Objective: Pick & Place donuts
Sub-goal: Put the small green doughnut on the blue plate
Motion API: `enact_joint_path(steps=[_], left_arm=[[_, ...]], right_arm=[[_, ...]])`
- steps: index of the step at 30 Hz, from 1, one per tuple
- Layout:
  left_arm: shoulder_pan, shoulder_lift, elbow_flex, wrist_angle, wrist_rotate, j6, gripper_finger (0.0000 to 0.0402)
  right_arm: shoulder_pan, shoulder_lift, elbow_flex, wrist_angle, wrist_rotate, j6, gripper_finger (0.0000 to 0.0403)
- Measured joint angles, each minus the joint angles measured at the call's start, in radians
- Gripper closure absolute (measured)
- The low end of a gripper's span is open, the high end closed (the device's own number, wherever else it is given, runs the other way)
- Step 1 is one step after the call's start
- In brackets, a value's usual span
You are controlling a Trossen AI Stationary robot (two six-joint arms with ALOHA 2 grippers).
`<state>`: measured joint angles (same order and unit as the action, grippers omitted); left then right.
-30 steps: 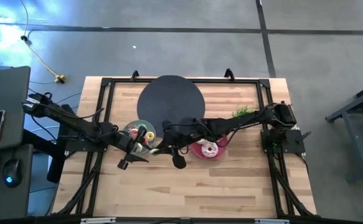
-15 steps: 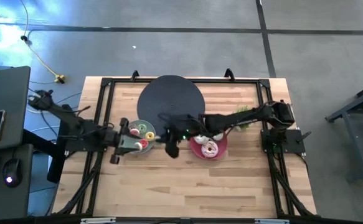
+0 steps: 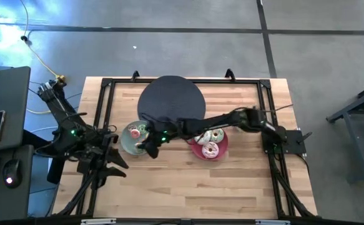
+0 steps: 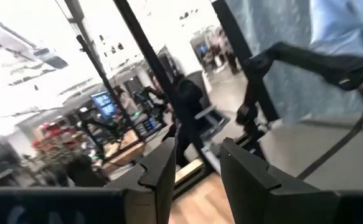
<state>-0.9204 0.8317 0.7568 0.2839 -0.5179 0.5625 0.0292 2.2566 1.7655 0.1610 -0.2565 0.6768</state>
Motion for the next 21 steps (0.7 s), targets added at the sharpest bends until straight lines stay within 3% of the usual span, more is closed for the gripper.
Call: enact_joint_path(steps=[4, 8, 11, 15, 21], left_arm=[[-0.005, 0.034, 0.079, -0.047, -0.029, 0.056, 0.0290], [-0.008, 0.037, 0.094, -0.052, -0.025, 0.058, 0.0291], [-0.024, 0.037, 0.095, -0.047, -0.026, 0.066, 0.0291], [-0.044, 0.037, 0.096, -0.049, -0.024, 0.096, 0.0291], [-0.042, 0.036, 0.096, -0.053, -0.023, 0.123, 0.0291]], right_arm=[[-0.010, 0.141, 0.235, -0.143, 0.008, -0.004, 0.0351], [-0.048, 0.245, 0.367, -0.243, 0.018, 0.052, 0.0353], [-0.074, 0.303, 0.423, -0.234, -0.033, 0.132, 0.0355], [-0.078, 0.358, 0.476, -0.234, -0.018, 0.179, 0.0350], [-0.080, 0.388, 0.480, -0.224, -0.011, 0.217, 0.0314]])
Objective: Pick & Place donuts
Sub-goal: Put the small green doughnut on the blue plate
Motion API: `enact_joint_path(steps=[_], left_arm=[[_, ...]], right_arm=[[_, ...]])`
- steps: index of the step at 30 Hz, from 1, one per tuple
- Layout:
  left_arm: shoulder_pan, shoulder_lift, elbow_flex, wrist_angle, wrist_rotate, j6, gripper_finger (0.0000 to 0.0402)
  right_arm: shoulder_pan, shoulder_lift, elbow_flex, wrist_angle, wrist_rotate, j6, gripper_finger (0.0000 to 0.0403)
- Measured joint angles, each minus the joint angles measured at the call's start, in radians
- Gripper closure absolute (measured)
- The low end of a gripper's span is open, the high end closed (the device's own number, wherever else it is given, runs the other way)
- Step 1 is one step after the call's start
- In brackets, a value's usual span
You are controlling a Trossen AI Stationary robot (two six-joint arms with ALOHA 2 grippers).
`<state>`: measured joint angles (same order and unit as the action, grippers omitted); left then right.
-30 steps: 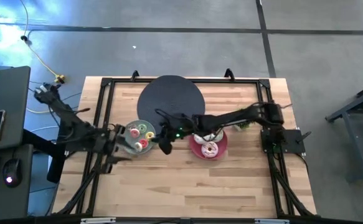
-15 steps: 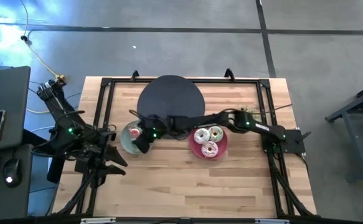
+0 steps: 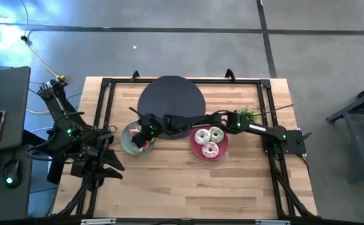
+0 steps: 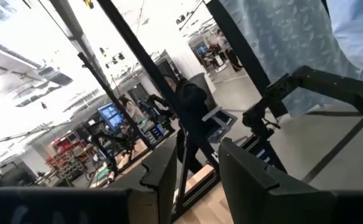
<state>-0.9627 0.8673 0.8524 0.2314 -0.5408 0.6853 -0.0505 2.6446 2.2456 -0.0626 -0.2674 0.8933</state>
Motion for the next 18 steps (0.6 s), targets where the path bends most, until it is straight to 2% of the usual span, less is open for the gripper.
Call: enact_joint_path(steps=[8, 11, 18], left_arm=[[0.000, 0.000, 0.000, -0.003, 0.019, -0.001, 0.0291], [0.000, 0.000, 0.000, -0.005, 0.019, -0.001, 0.0291], [0.000, 0.000, 0.000, -0.022, 0.012, -0.009, 0.0291]], right_arm=[[0.001, 0.018, 0.000, 0.024, 0.058, 0.042, 0.0247], [0.001, 0.019, -0.001, 0.053, 0.019, 0.032, 0.0228], [0.021, 0.021, -0.002, 0.080, -0.006, 0.024, 0.0219]])
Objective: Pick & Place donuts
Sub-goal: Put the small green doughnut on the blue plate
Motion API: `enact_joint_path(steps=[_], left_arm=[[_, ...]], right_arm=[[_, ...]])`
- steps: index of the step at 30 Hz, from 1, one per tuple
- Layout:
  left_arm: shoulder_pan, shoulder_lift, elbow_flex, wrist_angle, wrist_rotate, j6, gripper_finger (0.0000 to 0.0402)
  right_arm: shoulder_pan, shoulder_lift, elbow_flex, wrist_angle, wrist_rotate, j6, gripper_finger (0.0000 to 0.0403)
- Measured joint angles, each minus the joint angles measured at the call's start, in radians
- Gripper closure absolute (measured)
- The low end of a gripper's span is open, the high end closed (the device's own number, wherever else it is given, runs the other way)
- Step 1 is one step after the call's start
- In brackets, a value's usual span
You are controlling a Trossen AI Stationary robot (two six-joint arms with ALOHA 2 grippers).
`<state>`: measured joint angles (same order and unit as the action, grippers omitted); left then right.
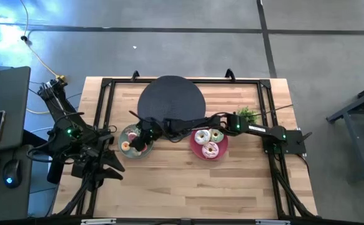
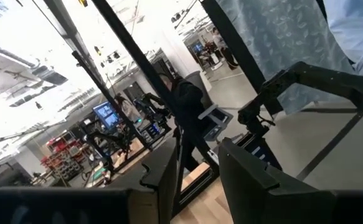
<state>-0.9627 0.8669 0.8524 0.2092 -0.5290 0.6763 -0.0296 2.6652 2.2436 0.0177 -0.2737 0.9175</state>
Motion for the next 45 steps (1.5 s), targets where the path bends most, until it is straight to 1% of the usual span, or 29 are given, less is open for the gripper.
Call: enact_joint_path(steps=[3, 6, 10, 13, 17, 20, 24, 26, 29, 31, 34, 35, 37, 39, 40, 42, 45], left_arm=[[0.000, 0.000, 0.000, 0.001, -0.011, -0.004, 0.0291], [0.000, 0.001, 0.000, 0.000, -0.013, -0.004, 0.0291], [0.000, 0.001, 0.000, -0.004, -0.013, -0.018, 0.0291], [0.000, 0.001, 0.000, -0.021, -0.032, -0.024, 0.0291], [0.000, 0.001, 0.000, -0.139, -0.093, -0.097, 0.0291], [0.000, 0.000, 0.000, -0.241, -0.111, -0.204, 0.0291], [0.000, 0.000, 0.000, -0.381, -0.113, -0.344, 0.0291], [0.000, 0.000, 0.000, -0.531, -0.139, -0.470, 0.0291], [0.000, 0.002, 0.000, -0.795, -0.174, -0.710, 0.0291], [0.000, 0.002, 0.000, -0.967, -0.176, -0.866, 0.0291], [0.005, 0.019, 0.000, -1.207, -0.102, -1.049, 0.0291], [0.015, 0.035, 0.000, -1.277, -0.059, -1.106, 0.0291], [0.047, 0.084, -0.004, -1.386, 0.074, -1.197, 0.0291], [0.078, 0.130, -0.015, -1.423, 0.198, -1.211, 0.0291], [0.092, 0.147, -0.020, -1.421, 0.236, -1.193, 0.0291], [0.113, 0.184, -0.028, -1.403, 0.248, -1.139, 0.0291], [0.152, 0.229, -0.029, -1.390, 0.182, -1.070, 0.0291]], right_arm=[[0.004, -0.011, -0.002, -0.007, 0.001, -0.038, 0.0224], [0.005, -0.047, -0.002, -0.019, 0.005, -0.133, 0.0230], [0.006, -0.137, 0.001, -0.119, 0.077, -0.279, 0.0239], [0.004, -0.191, 0.001, -0.267, 0.125, -0.391, 0.0244], [0.004, -0.259, -0.002, -0.500, 0.241, -0.525, 0.0247], [0.010, -0.294, 0.000, -0.632, 0.286, -0.566, 0.0247], [0.026, -0.305, -0.001, -0.717, 0.291, -0.586, 0.0249], [0.037, -0.312, -0.001, -0.748, 0.319, -0.597, 0.0251], [0.053, -0.323, -0.001, -0.811, 0.385, -0.605, 0.0255], [0.063, -0.331, -0.001, -0.858, 0.413, -0.607, 0.0257], [0.078, -0.352, -0.001, -0.910, 0.453, -0.615, 0.0259], [0.084, -0.361, -0.001, -0.935, 0.471, -0.616, 0.0259], [0.094, -0.382, -0.001, -0.981, 0.501, -0.606, 0.0258], [0.104, -0.399, -0.012, -1.015, 0.529, -0.601, 0.0259], [0.109, -0.411, -0.028, -1.018, 0.539, -0.599, 0.0259], [0.120, -0.451, -0.081, -1.006, 0.549, -0.594, 0.0259], [0.134, -0.536, -0.207, -0.959, 0.555, -0.548, 0.0258]])
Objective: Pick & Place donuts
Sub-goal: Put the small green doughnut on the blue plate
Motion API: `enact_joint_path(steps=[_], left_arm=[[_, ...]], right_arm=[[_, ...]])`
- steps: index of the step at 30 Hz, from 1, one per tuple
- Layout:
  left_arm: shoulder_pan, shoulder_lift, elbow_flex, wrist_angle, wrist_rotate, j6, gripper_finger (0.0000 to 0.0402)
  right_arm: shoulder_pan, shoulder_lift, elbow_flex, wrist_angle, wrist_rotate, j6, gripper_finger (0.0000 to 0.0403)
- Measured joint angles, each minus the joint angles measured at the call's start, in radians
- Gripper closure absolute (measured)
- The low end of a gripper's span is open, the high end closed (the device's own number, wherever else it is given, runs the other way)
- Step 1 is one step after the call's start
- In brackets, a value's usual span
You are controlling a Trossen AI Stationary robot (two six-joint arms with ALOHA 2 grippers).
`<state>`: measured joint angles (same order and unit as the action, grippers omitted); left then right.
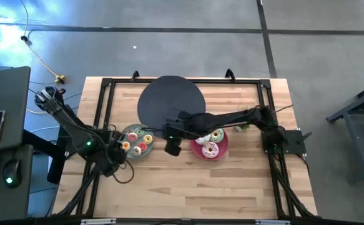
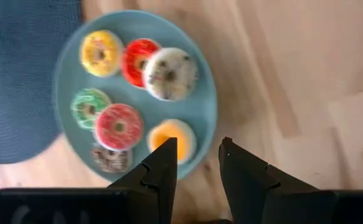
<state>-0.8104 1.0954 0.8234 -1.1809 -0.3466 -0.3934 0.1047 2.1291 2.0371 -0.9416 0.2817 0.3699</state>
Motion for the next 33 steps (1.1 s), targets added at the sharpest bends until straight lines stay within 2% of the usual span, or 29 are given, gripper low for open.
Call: enact_joint_path(steps=[3, 7, 11, 14, 16, 19, 21, 27, 33], left_arm=[[0.059, 0.012, 0.000, 0.003, -0.004, 0.060, 0.0291], [0.151, 0.011, -0.001, 0.004, 0.011, 0.136, 0.0291], [0.257, 0.024, -0.051, 0.078, 0.109, 0.216, 0.0291], [0.322, 0.024, -0.131, 0.203, 0.201, 0.223, 0.0291], [0.344, 0.025, -0.164, 0.257, 0.203, 0.193, 0.0291], [0.364, 0.024, -0.170, 0.253, 0.150, 0.163, 0.0291], [0.381, 0.027, -0.170, 0.222, 0.150, 0.160, 0.0291], [0.419, 0.070, -0.170, 0.203, 0.218, -0.013, 0.0291], [0.418, 0.119, -0.170, 0.226, 0.258, -0.103, 0.0291]], right_arm=[[0.016, -0.108, -0.177, 0.063, 0.025, 0.075, 0.0258], [0.038, -0.266, -0.407, 0.269, 0.053, 0.152, 0.0258], [0.061, -0.338, -0.547, 0.462, 0.053, 0.175, 0.0258], [0.070, -0.340, -0.575, 0.489, 0.053, 0.213, 0.0258], [0.071, -0.342, -0.585, 0.493, 0.061, 0.232, 0.0259], [0.072, -0.343, -0.607, 0.503, 0.072, 0.235, 0.0259], [0.073, -0.343, -0.614, 0.500, 0.079, 0.235, 0.0259], [0.072, -0.343, -0.614, 0.498, 0.091, 0.218, 0.0259], [0.067, -0.343, -0.613, 0.498, 0.095, 0.180, 0.0259]])
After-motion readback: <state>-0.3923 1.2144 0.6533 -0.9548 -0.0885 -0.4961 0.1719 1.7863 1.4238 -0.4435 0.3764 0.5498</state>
